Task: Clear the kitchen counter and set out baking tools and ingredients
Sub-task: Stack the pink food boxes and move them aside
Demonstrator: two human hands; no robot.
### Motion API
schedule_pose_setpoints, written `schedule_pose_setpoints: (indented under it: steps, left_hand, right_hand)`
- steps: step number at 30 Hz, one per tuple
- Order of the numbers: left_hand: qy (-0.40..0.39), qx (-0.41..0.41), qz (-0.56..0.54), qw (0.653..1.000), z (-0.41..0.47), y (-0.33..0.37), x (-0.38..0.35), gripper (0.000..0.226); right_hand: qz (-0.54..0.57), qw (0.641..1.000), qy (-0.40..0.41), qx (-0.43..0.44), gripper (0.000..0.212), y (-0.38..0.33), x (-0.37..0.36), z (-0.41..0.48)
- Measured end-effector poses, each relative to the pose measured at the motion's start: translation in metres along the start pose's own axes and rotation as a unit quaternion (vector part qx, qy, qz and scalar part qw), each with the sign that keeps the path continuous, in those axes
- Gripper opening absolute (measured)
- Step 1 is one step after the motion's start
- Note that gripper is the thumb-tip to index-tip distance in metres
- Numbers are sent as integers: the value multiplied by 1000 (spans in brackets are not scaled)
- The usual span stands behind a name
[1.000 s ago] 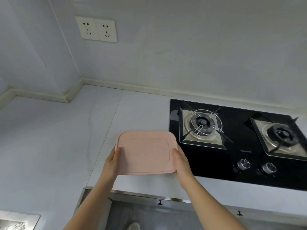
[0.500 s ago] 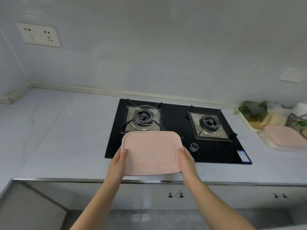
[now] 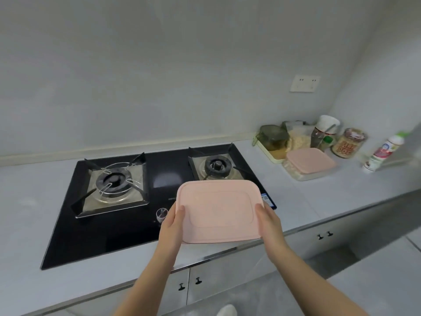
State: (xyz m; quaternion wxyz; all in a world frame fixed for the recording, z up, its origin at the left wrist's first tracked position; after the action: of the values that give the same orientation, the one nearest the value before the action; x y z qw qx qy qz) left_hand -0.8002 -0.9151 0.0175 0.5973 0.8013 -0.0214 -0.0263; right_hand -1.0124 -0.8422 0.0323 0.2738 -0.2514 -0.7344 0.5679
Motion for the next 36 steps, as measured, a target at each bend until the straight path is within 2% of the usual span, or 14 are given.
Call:
schedule_pose_setpoints:
  steps: [7,11,18,24,29,36]
  left_hand:
    - [-57,22,1,998,53,5,-142,30]
    - [-90,27,5,996,84,15,-224,40]
    - [-146,18,47,988,115,33,-343,42]
    - [-169,-20,103,980,125,42,-419,50]
    - [-151,-34,100,983,135,42,-481,56]
    - [-55,-9,116,992,149,37,-550,52]
  right_hand:
    - [-18,998,56,-9,27,-8,84,109]
    - [-15,994,101,-37,28,-25,134,178]
    - [79,986,133,-66,26,-23,212,256]
    - [125,982,114,-87,35,-26,255,324]
    - [153,980,92,-93,39,-34,287,401]
    - [81,990,16,-113,32,-39,314,479]
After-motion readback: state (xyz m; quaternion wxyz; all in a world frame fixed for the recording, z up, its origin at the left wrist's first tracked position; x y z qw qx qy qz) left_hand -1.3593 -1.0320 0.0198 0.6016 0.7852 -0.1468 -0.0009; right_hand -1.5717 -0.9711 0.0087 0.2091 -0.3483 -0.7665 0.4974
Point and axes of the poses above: each hand's wrist, its own z-axis towards the middle knuckle, its own x-axis out of the back of the hand, y = z × x, the point moved 1 cm from there along z, towards the middle knuckle, and after that the axes turned 5 degrees about y, right-handed, at the moved point
